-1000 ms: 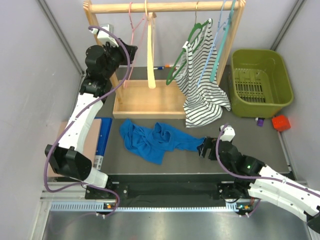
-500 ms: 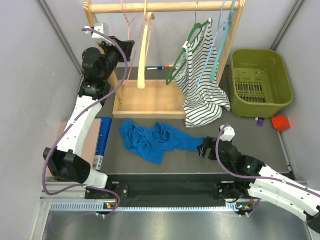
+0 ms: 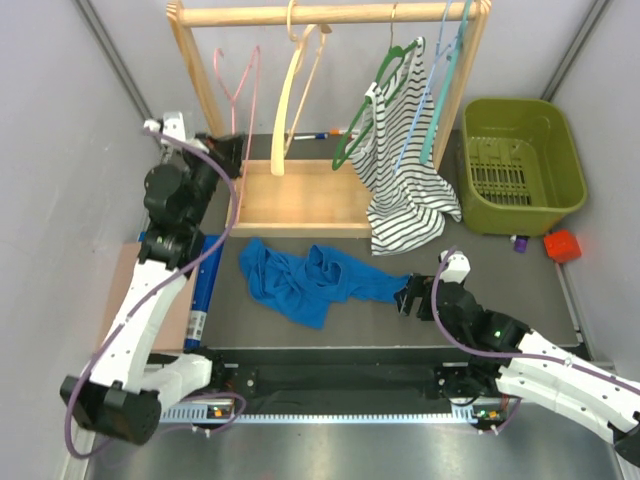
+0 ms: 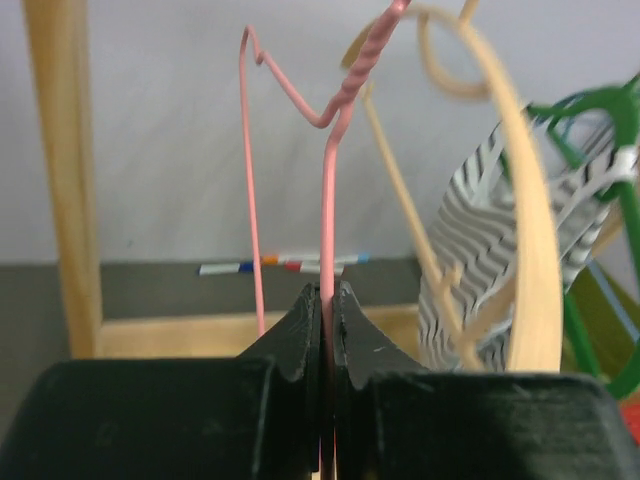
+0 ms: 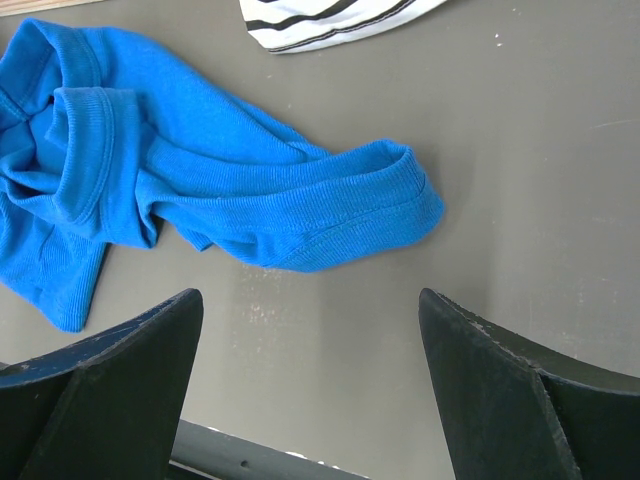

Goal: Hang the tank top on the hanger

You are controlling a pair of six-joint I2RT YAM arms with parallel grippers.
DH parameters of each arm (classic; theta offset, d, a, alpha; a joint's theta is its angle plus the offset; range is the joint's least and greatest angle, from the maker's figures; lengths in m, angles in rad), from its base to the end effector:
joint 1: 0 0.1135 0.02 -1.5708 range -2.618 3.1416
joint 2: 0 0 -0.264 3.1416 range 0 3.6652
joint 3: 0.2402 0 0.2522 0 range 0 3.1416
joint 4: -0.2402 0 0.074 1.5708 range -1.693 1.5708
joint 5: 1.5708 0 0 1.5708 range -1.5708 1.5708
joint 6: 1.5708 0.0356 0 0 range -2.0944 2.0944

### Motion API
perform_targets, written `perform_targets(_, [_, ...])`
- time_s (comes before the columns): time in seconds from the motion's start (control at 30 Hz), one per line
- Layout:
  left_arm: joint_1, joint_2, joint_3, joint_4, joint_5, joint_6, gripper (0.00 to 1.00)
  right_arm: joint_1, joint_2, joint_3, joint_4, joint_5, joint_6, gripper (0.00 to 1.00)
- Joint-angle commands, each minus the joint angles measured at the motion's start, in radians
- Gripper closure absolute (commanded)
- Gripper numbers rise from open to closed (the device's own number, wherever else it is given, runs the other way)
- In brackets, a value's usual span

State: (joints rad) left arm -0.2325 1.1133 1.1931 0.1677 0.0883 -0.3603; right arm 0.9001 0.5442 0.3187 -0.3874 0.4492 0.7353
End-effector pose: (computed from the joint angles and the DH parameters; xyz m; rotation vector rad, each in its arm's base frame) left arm 0.2415 -0.0604 0.4565 -0.0097 1.3456 -0.5607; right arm 0.0948 0.0946 0.1929 0.0768 2.1514 0.4759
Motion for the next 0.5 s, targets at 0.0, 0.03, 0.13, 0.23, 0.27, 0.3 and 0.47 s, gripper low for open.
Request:
perform_targets(0.0, [-0.002, -0.179, -0.202, -0.051, -0.079, 0.001, 1.0, -0.006, 0.002, 0.013, 0.035, -0.003, -0.013, 0.12])
perform_targets(0.03, [-0.004, -0.246, -0.24, -0.074, -0.12, -0.009, 1.0, -0.004, 0.003, 0.016, 0.035, 0.0, -0.017, 0.12])
perform_targets(0.13, [-0.027, -0.366, -0.421, -0.12, -0.174, -0.032, 1.0, -0.003, 0.016, 0.037, 0.047, 0.011, -0.025, 0.12])
perform_targets(0.23, [-0.091, -0.435, -0.573, -0.138, -0.257, -0.046, 1.0, 0.005, 0.028, 0.046, 0.128, -0.018, -0.028, 0.14])
perform_targets(0.27, [-0.115, -0.443, -0.601, -0.148, -0.286, -0.049, 1.0, 0.01, 0.045, 0.048, 0.186, -0.042, -0.028, 0.15])
perform_targets(0.3, [-0.178, -0.458, -0.656, -0.154, -0.315, -0.054, 1.0, 0.013, 0.056, 0.055, 0.215, -0.052, -0.027, 0.16])
perform_targets(0.47, [-0.514, -0.472, -0.789, -0.161, -0.661, -0.106, 1.0, 0.12, 0.201, 0.131, 0.364, -0.005, -0.022, 0.17])
